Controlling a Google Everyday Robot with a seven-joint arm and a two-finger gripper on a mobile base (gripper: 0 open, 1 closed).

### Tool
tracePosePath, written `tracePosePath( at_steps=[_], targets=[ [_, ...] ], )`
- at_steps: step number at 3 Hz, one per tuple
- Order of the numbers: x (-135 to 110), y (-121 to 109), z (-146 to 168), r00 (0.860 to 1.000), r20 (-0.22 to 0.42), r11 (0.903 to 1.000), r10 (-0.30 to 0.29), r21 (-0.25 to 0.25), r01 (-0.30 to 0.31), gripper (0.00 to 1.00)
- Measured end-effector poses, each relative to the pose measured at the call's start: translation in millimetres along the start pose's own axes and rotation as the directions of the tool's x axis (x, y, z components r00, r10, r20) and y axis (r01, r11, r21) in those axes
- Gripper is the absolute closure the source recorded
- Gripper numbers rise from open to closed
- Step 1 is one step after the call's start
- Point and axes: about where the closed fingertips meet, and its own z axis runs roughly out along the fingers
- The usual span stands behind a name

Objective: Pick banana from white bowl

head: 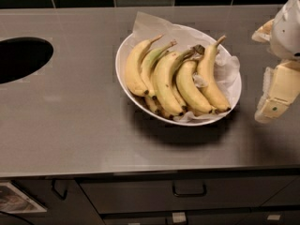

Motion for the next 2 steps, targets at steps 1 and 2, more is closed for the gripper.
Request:
tracePosePath(
  at_steps=[1,2],
  targets=[
    [0.0,0.0,0.0,1.000,0.000,1.0000,0.000,0.000,0.000,0.00],
    [-24.0,-8.2,5.5,0.995,0.025,0.9956,-0.094,-0.007,0.094,0.00]
  ],
)
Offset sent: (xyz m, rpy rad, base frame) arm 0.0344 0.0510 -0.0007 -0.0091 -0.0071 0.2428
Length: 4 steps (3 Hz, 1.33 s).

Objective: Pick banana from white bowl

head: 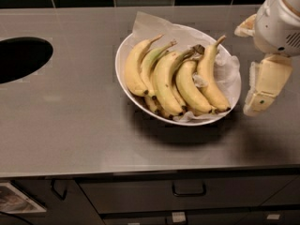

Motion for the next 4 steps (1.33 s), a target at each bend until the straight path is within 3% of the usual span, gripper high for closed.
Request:
tracePosePath(
  at_steps=[1,2,3,4],
  targets=[
    [-38.0,-8.5,14.9,0.983,0.059,0.9836,-0.173,-0.040,0.176,0.00],
    [-62.1,-13.4,33.3,0.922,0.197,0.9228,-0.334,-0.131,0.362,0.00],
    [-65.6,-15.4,35.7,0.887,0.234,0.8929,-0.399,-0.121,0.434,0.00],
    [-65.8,-15.6,35.7,0.887,0.233,0.8931,-0.399,-0.120,0.434,0.00]
  ],
)
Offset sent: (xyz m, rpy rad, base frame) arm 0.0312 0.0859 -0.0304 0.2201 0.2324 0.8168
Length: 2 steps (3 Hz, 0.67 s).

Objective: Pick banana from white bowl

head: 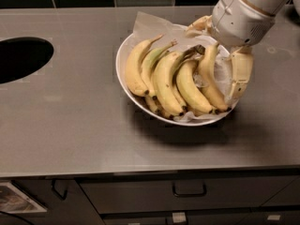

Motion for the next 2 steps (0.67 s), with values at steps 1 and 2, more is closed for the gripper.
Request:
tracePosePath(
  at_steps=[1,2],
  targets=[
    [-11.9,-12.3,0.2,0.999,-0.022,0.9992,-0.041,0.005,0.041,0.00],
    [-40.4,-23.0,-0.8,0.990,-0.090,0.9943,-0.107,-0.012,0.106,0.06]
  ],
)
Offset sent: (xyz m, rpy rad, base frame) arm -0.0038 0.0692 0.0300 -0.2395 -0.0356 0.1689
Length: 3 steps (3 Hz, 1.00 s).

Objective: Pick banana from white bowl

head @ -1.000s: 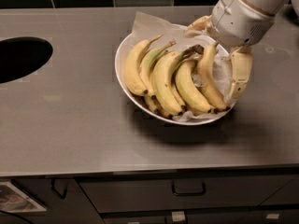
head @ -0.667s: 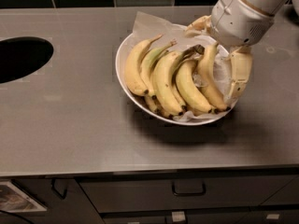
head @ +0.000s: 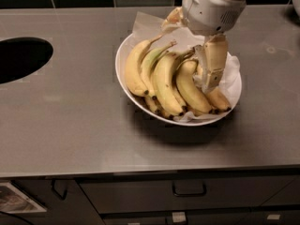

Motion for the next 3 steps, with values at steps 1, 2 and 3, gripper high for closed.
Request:
tracePosePath(
  at_steps=[1,2,3],
  targets=[
    [-23.5,-9.5,0.7,0.997,-0.061,0.9986,-0.052,-0.016,0.051,0.25],
    [-28.6,-10.1,-1.8,0.995,-0.087,0.9984,-0.056,-0.010,0.056,0.47],
    [-20.3,-8.1,-2.1,0.994,-0.085,0.9975,-0.071,-0.010,0.070,0.51]
  ],
)
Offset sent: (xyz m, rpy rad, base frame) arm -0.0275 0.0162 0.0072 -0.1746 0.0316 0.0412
